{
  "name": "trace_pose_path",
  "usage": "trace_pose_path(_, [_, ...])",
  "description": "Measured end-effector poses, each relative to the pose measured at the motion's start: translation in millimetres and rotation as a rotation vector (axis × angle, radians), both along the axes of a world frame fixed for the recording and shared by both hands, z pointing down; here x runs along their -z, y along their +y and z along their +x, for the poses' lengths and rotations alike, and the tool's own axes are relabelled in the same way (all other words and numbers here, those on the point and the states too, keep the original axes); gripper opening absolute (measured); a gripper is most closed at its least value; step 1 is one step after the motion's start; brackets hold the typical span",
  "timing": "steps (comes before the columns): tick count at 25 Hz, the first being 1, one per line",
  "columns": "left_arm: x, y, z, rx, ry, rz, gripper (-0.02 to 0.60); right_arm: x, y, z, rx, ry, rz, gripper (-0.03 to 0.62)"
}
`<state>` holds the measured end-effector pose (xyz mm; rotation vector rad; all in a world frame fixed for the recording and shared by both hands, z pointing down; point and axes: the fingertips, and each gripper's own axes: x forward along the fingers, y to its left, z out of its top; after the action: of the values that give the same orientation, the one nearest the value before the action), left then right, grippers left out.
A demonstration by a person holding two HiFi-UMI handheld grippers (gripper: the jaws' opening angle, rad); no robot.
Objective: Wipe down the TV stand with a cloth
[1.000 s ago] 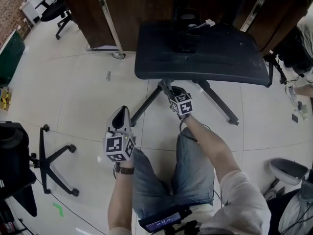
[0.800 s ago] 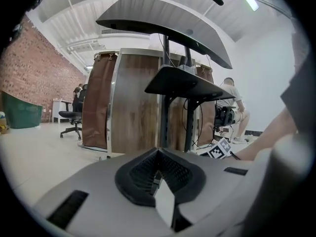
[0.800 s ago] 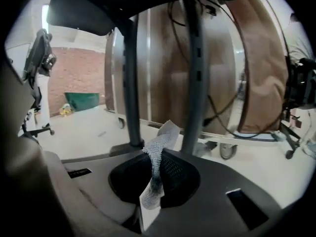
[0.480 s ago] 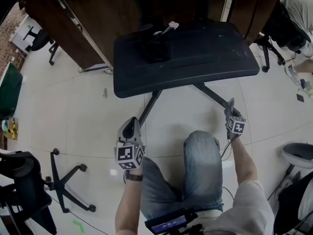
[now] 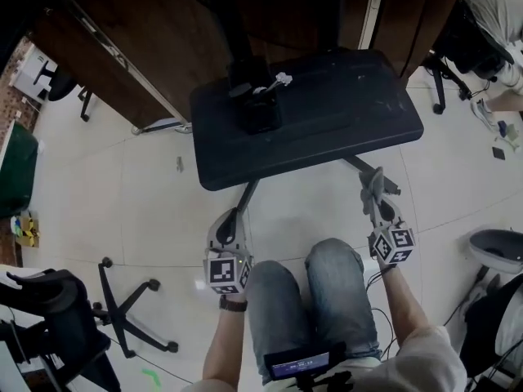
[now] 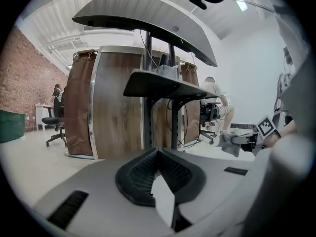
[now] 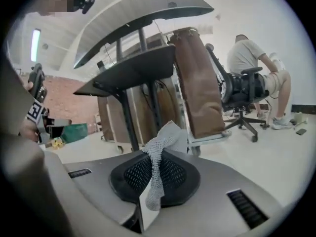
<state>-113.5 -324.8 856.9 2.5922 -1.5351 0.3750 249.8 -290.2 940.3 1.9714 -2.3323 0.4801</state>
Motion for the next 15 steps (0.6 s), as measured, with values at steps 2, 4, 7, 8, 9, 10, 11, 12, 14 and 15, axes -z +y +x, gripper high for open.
trace_pose_path(2, [39, 21, 6, 0.003, 0.016, -0.056, 0.023, 63, 0, -51, 0.042, -0.005, 0.029, 0.023])
trace_pose_path(4, [98, 40, 11, 0.022, 0.053, -0.097, 0.021, 130, 10, -87, 0.067, 0.006, 0.031, 0.023])
trace_pose_path(7, [204, 64, 28, 0.018, 0.083, -0.129, 0.021, 247, 32, -114, 0.088, -0.012, 0.023, 0.023])
trace_pose_path(8, [241, 68, 31, 0.008, 0.086, -0.129, 0.021, 290, 34, -123, 0.096, -0.024, 0.032, 0.023])
trace_pose_path(9, [279, 70, 33, -0.005, 0.088, -0.122, 0.021, 334, 33, -132, 0.104, -0.025, 0.051, 0.023])
trace_pose_path(10, [318, 72, 36, -0.019, 0.09, -0.112, 0.021, 381, 31, -141, 0.114, -0.016, 0.075, 0.023])
trace_pose_path(11, [359, 77, 38, -0.032, 0.094, -0.1, 0.021, 428, 32, -149, 0.124, -0.003, 0.1, 0.023])
trace_pose_path(12, [402, 85, 40, -0.045, 0.098, -0.087, 0.021, 474, 37, -155, 0.13, -0.001, 0.119, 0.023])
trace_pose_path(14, [491, 107, 39, -0.058, 0.1, -0.05, 0.023, 565, 56, -158, 0.122, -0.04, 0.14, 0.023])
trace_pose_path(15, [534, 118, 35, -0.05, 0.099, -0.027, 0.023, 607, 67, -156, 0.111, -0.065, 0.149, 0.023])
